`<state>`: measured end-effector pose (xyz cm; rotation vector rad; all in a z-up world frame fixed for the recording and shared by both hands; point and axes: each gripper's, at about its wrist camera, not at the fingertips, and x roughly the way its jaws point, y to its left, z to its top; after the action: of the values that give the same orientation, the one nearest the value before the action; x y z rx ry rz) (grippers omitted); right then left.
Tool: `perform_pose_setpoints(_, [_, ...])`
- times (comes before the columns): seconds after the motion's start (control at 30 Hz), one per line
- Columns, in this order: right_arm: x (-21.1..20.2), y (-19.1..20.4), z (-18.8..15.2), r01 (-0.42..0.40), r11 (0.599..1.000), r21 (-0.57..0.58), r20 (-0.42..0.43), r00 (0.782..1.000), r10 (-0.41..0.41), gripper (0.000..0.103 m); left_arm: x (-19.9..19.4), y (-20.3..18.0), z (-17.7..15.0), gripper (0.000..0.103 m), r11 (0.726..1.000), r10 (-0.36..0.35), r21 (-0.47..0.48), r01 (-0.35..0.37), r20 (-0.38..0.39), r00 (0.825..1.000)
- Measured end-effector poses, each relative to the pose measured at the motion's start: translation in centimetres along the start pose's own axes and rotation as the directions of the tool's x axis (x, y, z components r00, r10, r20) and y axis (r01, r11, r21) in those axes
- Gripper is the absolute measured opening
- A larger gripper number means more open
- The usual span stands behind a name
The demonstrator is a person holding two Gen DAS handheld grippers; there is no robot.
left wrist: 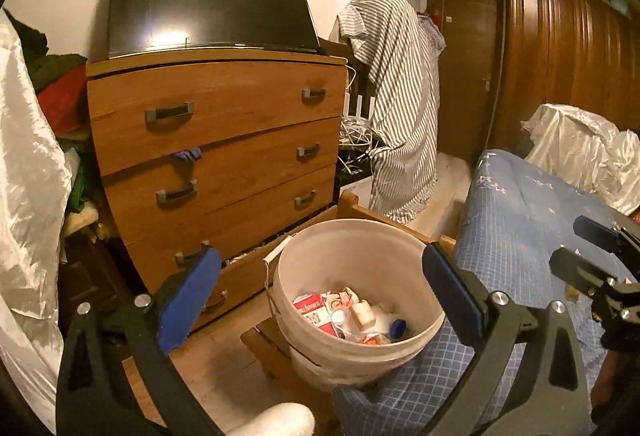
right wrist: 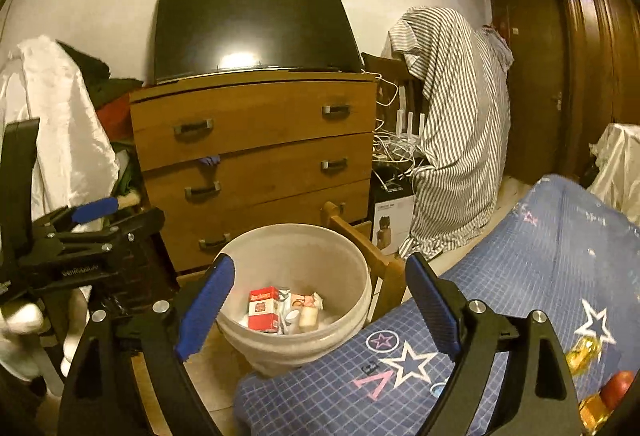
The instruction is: Collect trash
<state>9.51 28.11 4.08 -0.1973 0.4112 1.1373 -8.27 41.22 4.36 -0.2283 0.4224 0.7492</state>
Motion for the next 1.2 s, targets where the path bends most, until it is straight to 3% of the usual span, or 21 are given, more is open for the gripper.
perform_pose_setpoints(0.43, [0.6, -1.3, -0.3, -0.009, 0.999, 0.031, -0.043, 0.999, 0.011, 0.087, -0.5, -1.2, -0.5, 0.097, 0.999, -0.019, 0.027, 0.020, -0.033, 0.999])
perform_pose_setpoints(1.2, [1.7, -1.7, -0.7, -0.021, 0.998, 0.052, -0.057, 0.998, 0.024, 0.087, -1.8, -2.7, -1.1, 0.097, 0.996, -0.067, 0.053, 0.068, -0.011, 0.998])
